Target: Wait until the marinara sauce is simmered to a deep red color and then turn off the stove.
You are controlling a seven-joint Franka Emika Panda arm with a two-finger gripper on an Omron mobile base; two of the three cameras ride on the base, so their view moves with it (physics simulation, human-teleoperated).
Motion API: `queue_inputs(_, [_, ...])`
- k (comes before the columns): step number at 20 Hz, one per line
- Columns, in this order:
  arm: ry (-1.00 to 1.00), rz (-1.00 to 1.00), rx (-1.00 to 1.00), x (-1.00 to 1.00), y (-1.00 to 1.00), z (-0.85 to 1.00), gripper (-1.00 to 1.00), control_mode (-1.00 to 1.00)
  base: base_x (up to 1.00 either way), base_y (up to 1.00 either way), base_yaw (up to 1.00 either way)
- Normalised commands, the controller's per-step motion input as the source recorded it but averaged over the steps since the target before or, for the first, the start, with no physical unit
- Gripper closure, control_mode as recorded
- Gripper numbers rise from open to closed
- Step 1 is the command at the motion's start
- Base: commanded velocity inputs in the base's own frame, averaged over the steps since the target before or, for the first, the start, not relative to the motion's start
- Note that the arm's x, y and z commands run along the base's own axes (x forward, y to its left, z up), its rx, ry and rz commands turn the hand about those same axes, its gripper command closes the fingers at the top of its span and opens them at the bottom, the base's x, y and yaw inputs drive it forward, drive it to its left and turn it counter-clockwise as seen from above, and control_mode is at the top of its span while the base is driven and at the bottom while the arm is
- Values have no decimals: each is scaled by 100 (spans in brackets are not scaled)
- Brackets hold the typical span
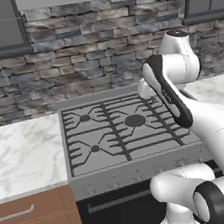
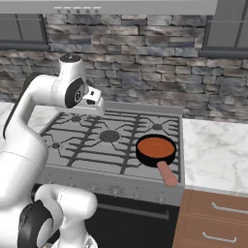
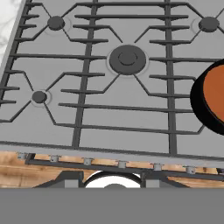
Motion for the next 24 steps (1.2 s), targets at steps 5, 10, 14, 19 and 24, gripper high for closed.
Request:
queue_inputs(5, [3,8,-7,-21,39,-24,-100,-100,0,0,0])
queue_inputs(10, [-1,0,0,-3,2,0,-100,-100,0,0,0])
queue_inputs(14, [0,0,0,0,0,0,-100,-100,0,0,0])
queue_inputs(19, [0,0,0,0,0,0,-100,-100,0,0,0])
queue_inputs(24, [0,0,0,0,0,0,-100,-100,0,0,0])
